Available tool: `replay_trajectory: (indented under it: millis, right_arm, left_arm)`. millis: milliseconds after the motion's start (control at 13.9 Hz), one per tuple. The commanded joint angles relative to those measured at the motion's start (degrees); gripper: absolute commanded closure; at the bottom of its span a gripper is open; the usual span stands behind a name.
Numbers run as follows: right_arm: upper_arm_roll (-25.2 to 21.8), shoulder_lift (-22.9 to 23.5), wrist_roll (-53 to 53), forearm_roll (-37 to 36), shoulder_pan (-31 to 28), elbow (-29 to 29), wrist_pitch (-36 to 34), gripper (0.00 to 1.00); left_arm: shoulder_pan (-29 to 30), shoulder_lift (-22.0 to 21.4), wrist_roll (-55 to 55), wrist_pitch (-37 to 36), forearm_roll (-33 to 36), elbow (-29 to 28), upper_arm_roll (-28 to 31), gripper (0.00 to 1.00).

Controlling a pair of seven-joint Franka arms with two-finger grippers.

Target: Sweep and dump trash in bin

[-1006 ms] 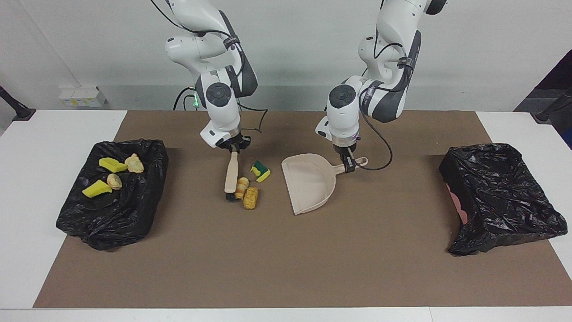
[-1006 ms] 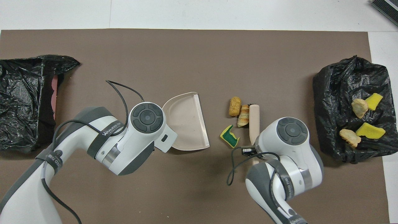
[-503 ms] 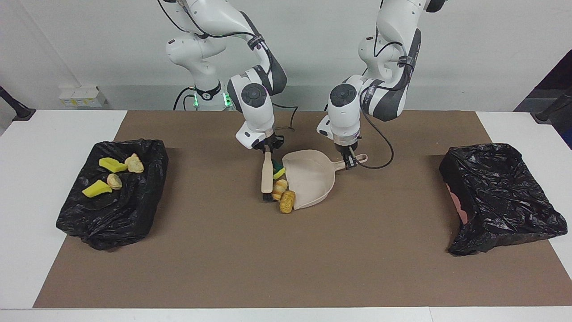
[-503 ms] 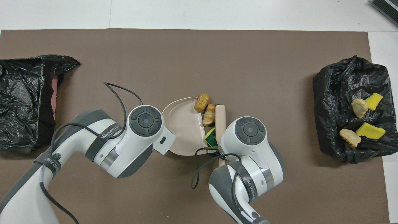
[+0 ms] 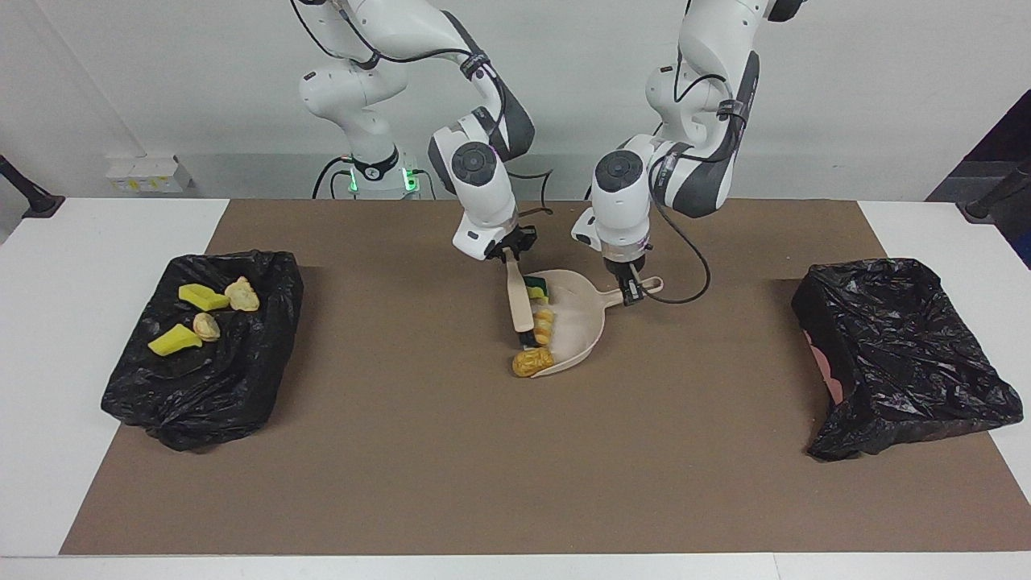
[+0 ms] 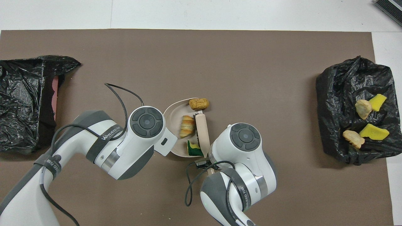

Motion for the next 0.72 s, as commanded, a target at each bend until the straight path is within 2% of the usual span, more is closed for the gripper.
replay_trajectory:
  millis: [0,144,287,503,647]
  right_arm:
    - [-0.31,-1.02,-3.62,1.24,-1.09,2.99,-5.69,1.0]
    - [-0.58,-1.29,-3.79,-0.43,-3.63,6.25,-11.14,1.0]
    - [-0.4,-1.2,-3.53,-7.61,-5.75,8.19,-12.83,1.0]
    - [-0.4,0.11,-3.7,-13.69,-8.38,8.2,-8.1,1.0]
    - [-0.32,3.0,-5.02,-18.0,-10.23,8.81,-3.98,1.0]
  left_arm:
    - [0.26,-1.92,1.09,1.19,-0.17,-1.78,0.19,1.0]
    - [-0.08,-2.1,0.91,1.01,-0.17,-1.96,0.19,1.0]
    - [-0.09,-2.01,0.91,1.45,-0.17,-1.87,0.19,1.0]
    - [-0.17,-2.01,2.05,1.54,-0.17,-1.96,0.19,1.0]
    - [0.0,-2.01,2.05,1.02,-0.17,-1.96,0.19,1.0]
